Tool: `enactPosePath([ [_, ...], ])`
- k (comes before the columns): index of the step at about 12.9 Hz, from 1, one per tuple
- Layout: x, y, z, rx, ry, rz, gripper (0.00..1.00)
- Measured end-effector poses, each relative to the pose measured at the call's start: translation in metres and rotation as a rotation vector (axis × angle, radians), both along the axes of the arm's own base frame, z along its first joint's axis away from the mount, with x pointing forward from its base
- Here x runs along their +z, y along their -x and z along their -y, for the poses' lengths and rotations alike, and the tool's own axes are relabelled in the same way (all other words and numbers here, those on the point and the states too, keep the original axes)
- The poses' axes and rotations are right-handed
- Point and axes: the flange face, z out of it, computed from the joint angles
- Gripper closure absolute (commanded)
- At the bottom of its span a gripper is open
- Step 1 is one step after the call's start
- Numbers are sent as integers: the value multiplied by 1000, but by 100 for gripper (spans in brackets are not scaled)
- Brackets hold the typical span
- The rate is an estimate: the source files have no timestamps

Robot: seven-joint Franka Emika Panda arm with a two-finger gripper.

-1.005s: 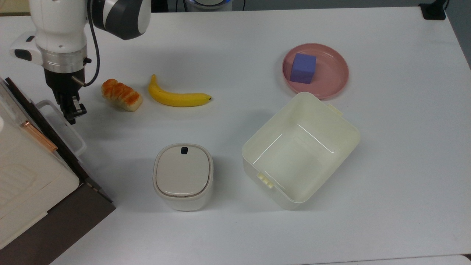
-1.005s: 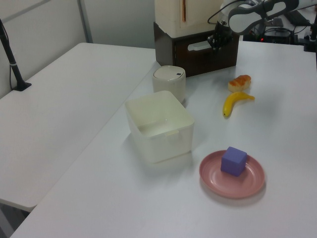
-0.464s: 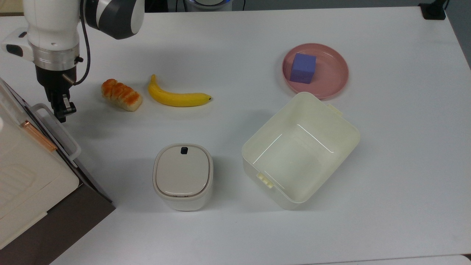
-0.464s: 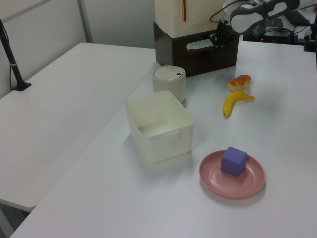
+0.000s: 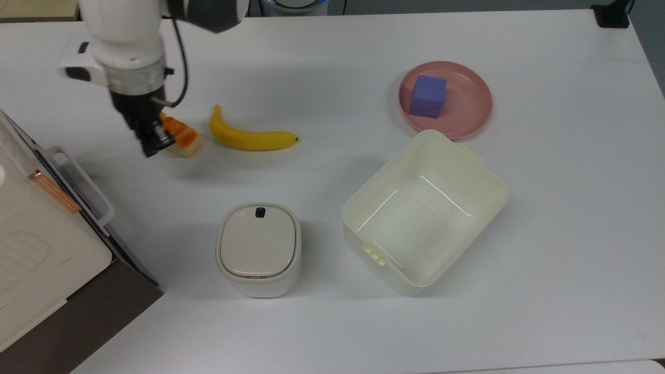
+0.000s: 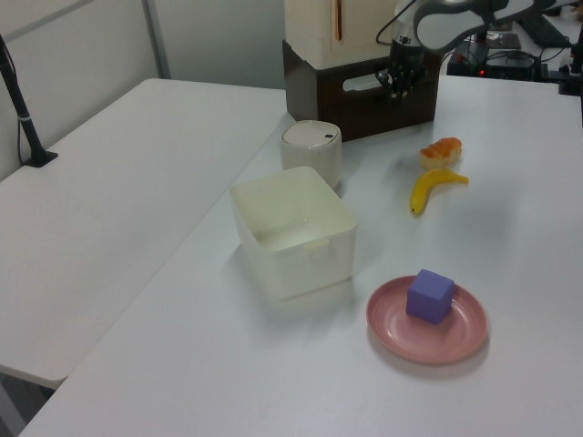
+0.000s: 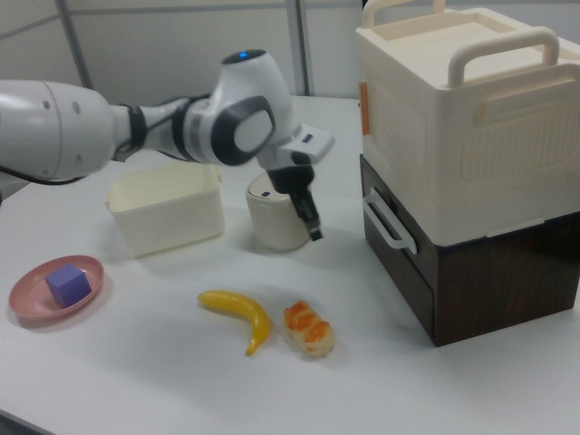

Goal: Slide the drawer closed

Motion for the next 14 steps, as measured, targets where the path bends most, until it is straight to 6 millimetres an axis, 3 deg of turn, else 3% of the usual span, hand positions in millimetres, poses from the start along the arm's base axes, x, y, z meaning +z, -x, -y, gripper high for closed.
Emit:
enactPosePath([
  [2,22,16,-32,58,-30,-114,100],
  [4,56,33,-54,145,-64,-152,100],
  [7,127,64,-61,314,-183,-89,100],
  [10,159,75,-67,359,-213,-24,100],
  [11,160,76,-69,400,-216,-34,90],
  [13,158,77,-74,497,-211,-58,24],
  [14,158,77,-74,504,-209,-58,0],
])
